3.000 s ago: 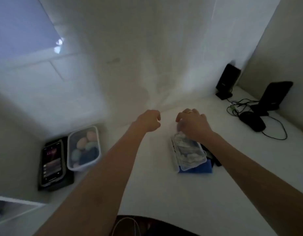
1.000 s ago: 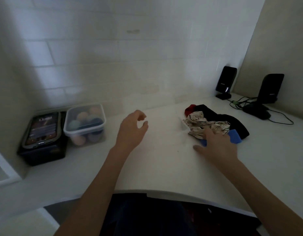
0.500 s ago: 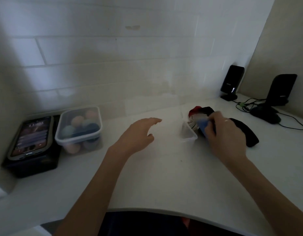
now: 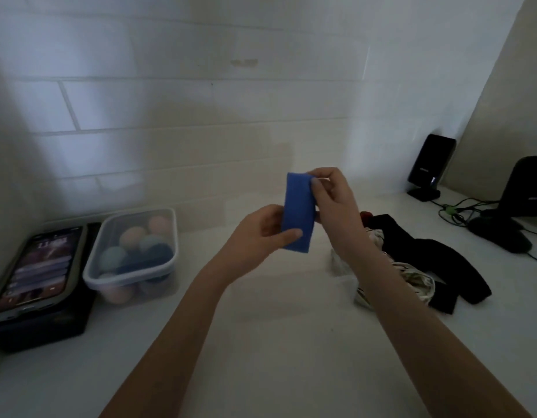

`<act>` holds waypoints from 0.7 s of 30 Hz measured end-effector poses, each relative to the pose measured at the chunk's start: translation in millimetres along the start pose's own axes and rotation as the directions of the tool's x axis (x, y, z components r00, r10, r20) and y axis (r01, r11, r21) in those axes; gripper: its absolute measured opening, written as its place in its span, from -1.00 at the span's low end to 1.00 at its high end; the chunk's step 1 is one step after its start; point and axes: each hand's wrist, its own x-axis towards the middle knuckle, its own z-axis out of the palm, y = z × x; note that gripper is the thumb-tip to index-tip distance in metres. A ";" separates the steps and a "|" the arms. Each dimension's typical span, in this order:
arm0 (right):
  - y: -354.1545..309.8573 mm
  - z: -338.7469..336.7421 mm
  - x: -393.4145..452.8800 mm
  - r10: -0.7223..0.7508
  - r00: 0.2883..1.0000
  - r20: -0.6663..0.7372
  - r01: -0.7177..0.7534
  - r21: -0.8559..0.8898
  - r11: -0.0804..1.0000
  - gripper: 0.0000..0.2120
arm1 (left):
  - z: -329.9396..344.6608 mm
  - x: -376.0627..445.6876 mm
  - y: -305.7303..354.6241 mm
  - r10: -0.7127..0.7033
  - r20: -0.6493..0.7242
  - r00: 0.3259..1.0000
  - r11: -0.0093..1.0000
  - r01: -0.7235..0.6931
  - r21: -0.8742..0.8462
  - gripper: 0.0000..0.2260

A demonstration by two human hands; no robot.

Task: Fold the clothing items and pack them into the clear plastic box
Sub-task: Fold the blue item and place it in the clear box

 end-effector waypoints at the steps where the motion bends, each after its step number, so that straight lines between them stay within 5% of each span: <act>1: 2.3 4.5 1.4 0.023 1.000 0.006 -0.023 0.052 0.998 -0.92 | -2.2 2.1 -1.4 0.002 -0.065 0.998 1.000 -0.004 -0.016 -0.83; 4: 9.3 9.1 5.0 0.092 0.990 0.109 -0.106 0.139 0.985 -0.82 | -8.1 5.1 -8.6 0.030 -0.199 0.980 0.999 -0.033 -0.011 -0.85; 8: 19.1 7.6 7.4 0.213 0.920 0.329 -0.234 0.026 0.972 -0.80 | -11.2 6.4 -13.9 0.120 -0.313 0.942 0.988 -0.084 0.127 -0.86; 12: 22.8 10.8 5.7 0.163 0.944 0.287 -0.184 0.048 0.982 -0.91 | -11.9 4.8 -20.4 0.190 -0.411 0.892 0.970 -0.106 0.219 -0.71; 15: 18.4 11.6 4.5 0.108 0.958 0.267 -0.166 0.201 0.965 -0.88 | -11.4 0.6 -13.6 0.072 -0.433 0.898 0.997 -0.062 0.038 -0.73; 17: 13.1 12.1 3.1 0.002 0.971 0.238 -0.039 0.151 0.988 -0.84 | -9.8 -1.5 -6.1 -0.100 -0.359 0.928 0.987 0.049 -0.150 -0.64; 21: -1.9 16.9 -4.2 -0.210 0.946 0.247 0.192 0.094 0.977 -0.81 | -19.9 1.3 0.8 -0.389 -0.144 0.910 0.834 0.281 -0.475 -0.41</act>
